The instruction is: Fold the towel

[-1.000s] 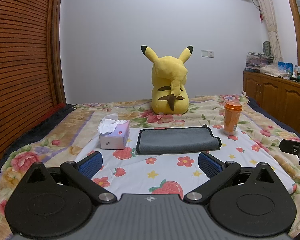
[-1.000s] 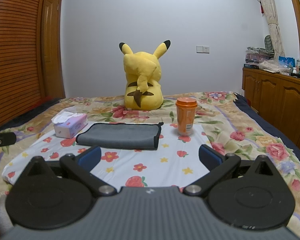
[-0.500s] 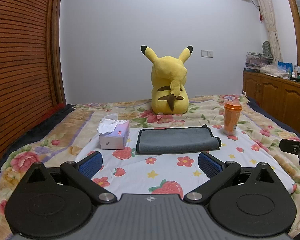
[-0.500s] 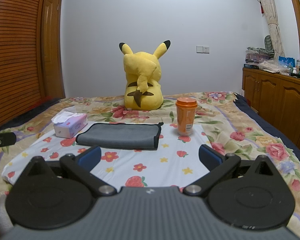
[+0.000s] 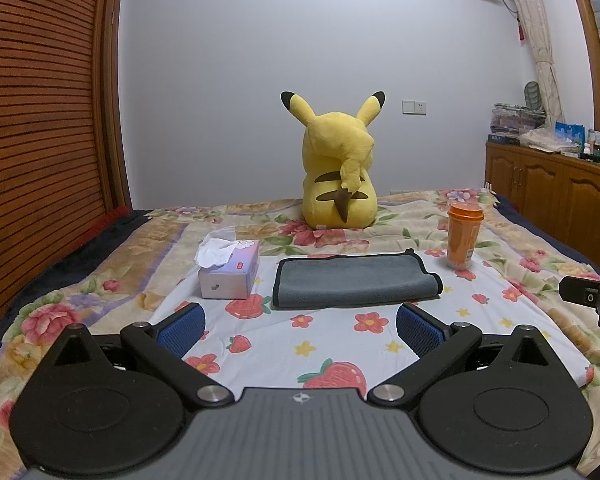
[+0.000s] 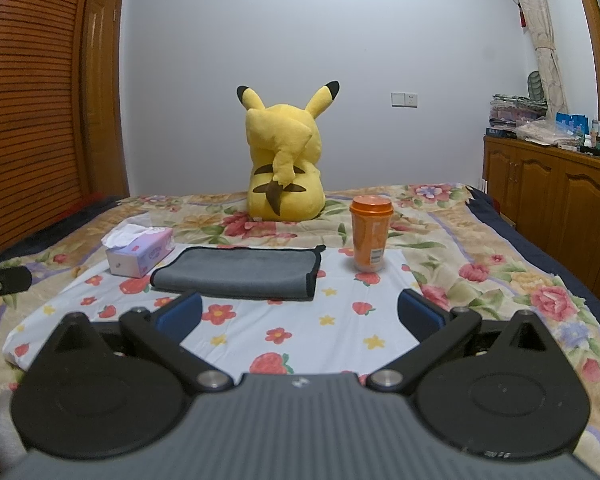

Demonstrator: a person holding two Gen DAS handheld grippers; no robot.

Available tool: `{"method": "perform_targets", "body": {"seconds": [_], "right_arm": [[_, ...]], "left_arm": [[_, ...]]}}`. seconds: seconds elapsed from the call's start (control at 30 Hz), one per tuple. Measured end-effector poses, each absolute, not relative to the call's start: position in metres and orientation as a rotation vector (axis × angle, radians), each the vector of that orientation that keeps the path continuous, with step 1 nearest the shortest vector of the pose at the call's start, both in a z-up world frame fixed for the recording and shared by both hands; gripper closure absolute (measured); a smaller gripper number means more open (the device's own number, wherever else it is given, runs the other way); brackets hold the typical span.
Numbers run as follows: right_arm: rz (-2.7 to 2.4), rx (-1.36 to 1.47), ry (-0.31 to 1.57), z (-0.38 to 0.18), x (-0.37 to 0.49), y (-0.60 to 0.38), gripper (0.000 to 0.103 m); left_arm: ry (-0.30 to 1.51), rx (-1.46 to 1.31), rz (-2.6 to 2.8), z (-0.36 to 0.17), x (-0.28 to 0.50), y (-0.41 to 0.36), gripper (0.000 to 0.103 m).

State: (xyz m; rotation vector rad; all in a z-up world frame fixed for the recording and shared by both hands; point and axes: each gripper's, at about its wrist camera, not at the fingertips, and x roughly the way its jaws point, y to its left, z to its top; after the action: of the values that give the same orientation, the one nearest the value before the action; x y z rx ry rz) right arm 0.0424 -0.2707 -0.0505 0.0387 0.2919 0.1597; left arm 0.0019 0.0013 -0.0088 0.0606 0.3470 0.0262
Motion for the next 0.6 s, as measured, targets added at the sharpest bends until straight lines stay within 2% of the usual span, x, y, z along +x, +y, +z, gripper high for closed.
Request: {"method": "perform_targets", "body": {"seconds": [0.6], "right_arm": [[0.157, 0.043, 0.295, -0.0512, 0.0427, -0.2743, 0.0]], "left_arm": [[0.347, 0.06, 0.027, -0.0087, 0.0019, 0.0007, 0.0]]}}
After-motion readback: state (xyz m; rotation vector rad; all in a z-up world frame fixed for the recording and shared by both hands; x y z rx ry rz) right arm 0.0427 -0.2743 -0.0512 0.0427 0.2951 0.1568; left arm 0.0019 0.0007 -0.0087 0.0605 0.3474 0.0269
